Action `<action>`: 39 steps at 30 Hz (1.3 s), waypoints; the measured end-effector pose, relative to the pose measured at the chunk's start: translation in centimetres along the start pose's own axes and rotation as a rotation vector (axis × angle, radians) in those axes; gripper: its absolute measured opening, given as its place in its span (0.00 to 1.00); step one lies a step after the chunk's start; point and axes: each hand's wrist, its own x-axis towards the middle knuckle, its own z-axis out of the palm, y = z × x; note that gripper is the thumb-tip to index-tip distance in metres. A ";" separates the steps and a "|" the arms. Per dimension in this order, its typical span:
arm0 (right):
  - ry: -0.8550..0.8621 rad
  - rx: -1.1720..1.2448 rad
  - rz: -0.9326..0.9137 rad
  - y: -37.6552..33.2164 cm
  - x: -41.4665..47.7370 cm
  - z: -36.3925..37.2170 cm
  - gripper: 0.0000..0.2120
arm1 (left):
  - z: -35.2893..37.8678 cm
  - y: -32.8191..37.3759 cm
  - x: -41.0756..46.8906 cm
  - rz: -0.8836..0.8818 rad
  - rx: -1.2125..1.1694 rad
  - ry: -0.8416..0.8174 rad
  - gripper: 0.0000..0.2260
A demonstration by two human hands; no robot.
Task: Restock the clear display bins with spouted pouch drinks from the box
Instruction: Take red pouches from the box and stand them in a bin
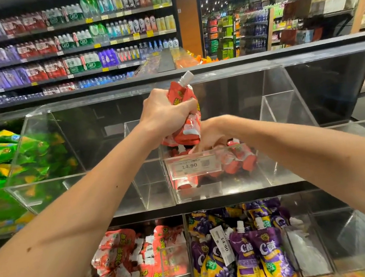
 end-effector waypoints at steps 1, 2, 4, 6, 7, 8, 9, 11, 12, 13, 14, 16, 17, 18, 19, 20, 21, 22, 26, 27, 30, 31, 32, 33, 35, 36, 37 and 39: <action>0.010 0.160 -0.027 0.4 -1.0 -0.6 0.09 | 0.1 0.0 0.0 0.000 0.002 -0.003 0.09; -0.007 0.328 -0.067 1.0 -2.1 -1.3 0.03 | 0.2 0.0 0.0 0.001 0.000 -0.003 0.10; -0.084 0.599 -0.211 2.4 -4.4 -2.5 0.09 | 0.5 -0.1 0.1 0.010 -0.007 0.003 0.08; -0.135 0.765 -0.324 3.8 -5.6 -3.4 0.18 | 0.9 -0.1 0.1 0.016 -0.016 -0.007 0.06; -0.145 0.829 -0.365 4.2 -5.9 -3.6 0.20 | 1.3 -0.2 0.1 0.021 -0.017 -0.019 0.05; -0.154 0.873 -0.391 4.4 -6.2 -3.8 0.22 | 1.6 -0.2 0.1 0.036 -0.016 -0.033 0.05; -0.153 0.910 -0.402 4.6 -6.3 -3.9 0.23 | 2.0 -0.2 0.1 0.054 -0.008 -0.050 0.04; -0.122 0.945 -0.374 4.8 -6.6 -3.9 0.22 | 2.5 -0.7 0.4 0.062 0.039 -0.098 0.07; -0.078 0.944 -0.336 4.9 -6.6 -3.8 0.24 | 2.6 -1.0 0.7 0.037 0.067 -0.132 0.11; -0.024 0.920 -0.287 5.1 -6.7 -3.8 0.26 | 2.6 -1.3 0.9 -0.004 0.085 -0.175 0.17; 0.047 0.860 -0.228 5.1 -6.9 -3.6 0.27 | 2.6 -1.6 1.0 -0.058 0.103 -0.218 0.22; 0.220 0.609 -0.117 5.2 -6.7 -3.0 0.26 | 2.7 -1.7 1.2 -0.138 0.153 -0.281 0.26; 0.293 0.451 -0.071 5.3 -6.2 -2.6 0.25 | 2.9 -1.4 1.2 -0.151 0.194 -0.312 0.24; 0.334 0.312 -0.034 5.2 -5.9 -2.1 0.24 | 3.1 -1.1 1.1 -0.159 0.256 -0.355 0.21; 0.347 0.212 0.005 5.0 -5.7 -1.8 0.21 | 3.4 -0.8 1.1 -0.169 0.329 -0.414 0.16; 0.338 0.158 0.036 4.8 -5.4 -1.5 0.19 | 3.7 -0.5 1.0 -0.187 0.407 -0.483 0.18; 0.317 0.121 0.054 4.7 -5.3 -1.3 0.16 | 4.0 -0.3 1.1 -0.208 0.488 -0.558 0.20; 0.297 0.068 0.062 4.6 -5.3 -1.2 0.13 | 4.3 -0.3 1.2 -0.231 0.561 -0.629 0.22; 0.271 -0.163 0.089 4.4 -6.0 -0.9 0.05 | 5.3 -0.9 1.8 -0.269 0.755 -0.835 0.23; 0.252 -0.181 0.088 4.5 -6.0 -0.8 0.06 | 5.5 -1.2 2.0 -0.284 0.758 -0.853 0.23; 0.179 -0.158 0.069 4.7 -5.9 -0.8 0.10 | 5.9 -1.7 2.7 -0.425 0.560 -0.815 0.26; 0.161 -0.157 0.065 4.8 -5.9 -0.9 0.12 | 6.0 -1.7 2.9 -0.423 0.538 -0.789 0.27; 0.158 -0.161 0.060 4.8 -5.8 -1.0 0.13 | 6.0 -1.9 3.2 -0.401 0.530 -0.732 0.29; 0.171 -0.159 0.061 4.8 -5.7 -1.2 0.12 | 6.1 -2.0 3.6 -0.368 0.533 -0.672 0.30; 0.188 -0.112 0.074 4.9 -5.3 -1.6 0.10 | 6.1 -2.4 4.4 -0.355 0.431 -0.580 0.33; 0.189 -0.090 0.082 4.9 -5.2 -1.8 0.09 | 6.1 -2.6 4.8 -0.364 0.332 -0.537 0.34; 0.183 -0.071 0.085 4.9 -5.0 -1.9 0.07 | 6.1 -2.8 5.1 -0.362 0.238 -0.497 0.31; 0.158 -0.050 0.094 5.0 -4.8 -2.0 0.07 | 6.0 -2.9 5.1 -0.315 0.177 -0.476 0.21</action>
